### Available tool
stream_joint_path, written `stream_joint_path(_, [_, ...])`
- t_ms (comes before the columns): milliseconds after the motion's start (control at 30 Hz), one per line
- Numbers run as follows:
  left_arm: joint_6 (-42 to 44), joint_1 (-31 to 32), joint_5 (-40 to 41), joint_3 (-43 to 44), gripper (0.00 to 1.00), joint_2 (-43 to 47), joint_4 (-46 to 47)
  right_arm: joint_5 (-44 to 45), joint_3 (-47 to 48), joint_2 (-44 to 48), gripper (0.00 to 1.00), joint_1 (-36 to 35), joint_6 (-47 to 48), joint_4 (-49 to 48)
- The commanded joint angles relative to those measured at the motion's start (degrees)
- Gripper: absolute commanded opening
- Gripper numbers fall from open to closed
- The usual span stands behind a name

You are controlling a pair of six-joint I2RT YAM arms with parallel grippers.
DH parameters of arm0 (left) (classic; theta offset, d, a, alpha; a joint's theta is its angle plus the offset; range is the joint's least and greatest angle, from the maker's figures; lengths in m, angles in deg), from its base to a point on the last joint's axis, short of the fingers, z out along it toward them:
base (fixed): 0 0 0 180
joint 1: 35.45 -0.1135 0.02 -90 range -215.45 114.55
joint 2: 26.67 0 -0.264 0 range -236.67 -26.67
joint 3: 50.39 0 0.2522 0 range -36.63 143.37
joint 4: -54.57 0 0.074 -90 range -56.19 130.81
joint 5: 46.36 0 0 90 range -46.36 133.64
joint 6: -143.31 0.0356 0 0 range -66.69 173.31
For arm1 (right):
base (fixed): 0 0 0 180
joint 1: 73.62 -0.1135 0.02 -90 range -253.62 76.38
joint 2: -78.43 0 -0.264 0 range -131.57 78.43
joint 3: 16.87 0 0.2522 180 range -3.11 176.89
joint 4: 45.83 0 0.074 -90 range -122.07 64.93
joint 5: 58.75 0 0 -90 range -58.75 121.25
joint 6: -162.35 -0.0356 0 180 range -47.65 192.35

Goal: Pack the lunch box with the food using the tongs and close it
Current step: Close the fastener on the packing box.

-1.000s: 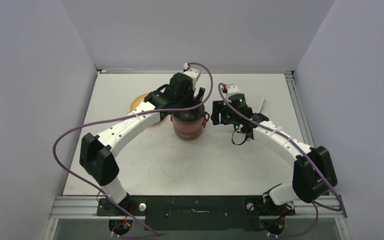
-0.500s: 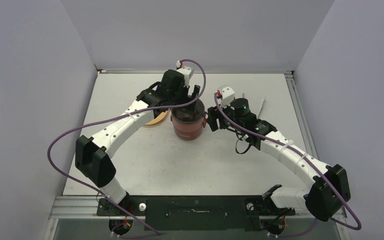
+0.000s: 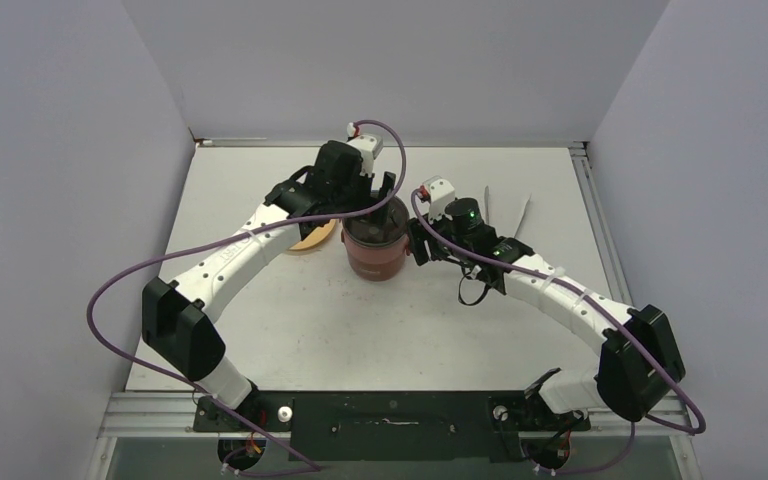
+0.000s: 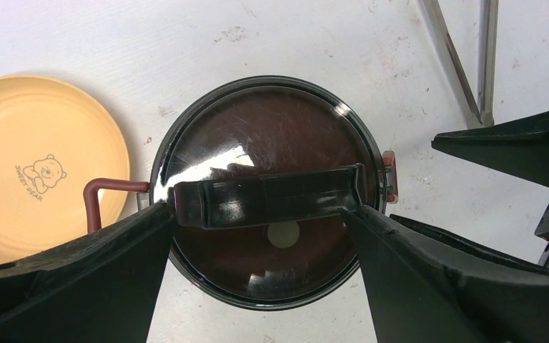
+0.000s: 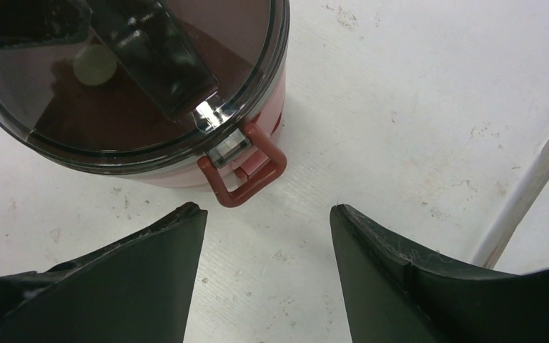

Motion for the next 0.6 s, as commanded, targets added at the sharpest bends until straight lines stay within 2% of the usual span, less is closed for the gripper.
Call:
stream_joint_path(0, [-0.65,-0.48,-0.92,-0.05,0.97,2.30,2.43,1.90,0.28,-0.87,0.65,-0.58,-0.75,-4.88])
stream_joint_path(567, [-0.57,-0.62,-1.56,0.04,0.97,2.10,2.17,4.97,0.24,-2.17,0.64,-0.59,-1.68,-5.76])
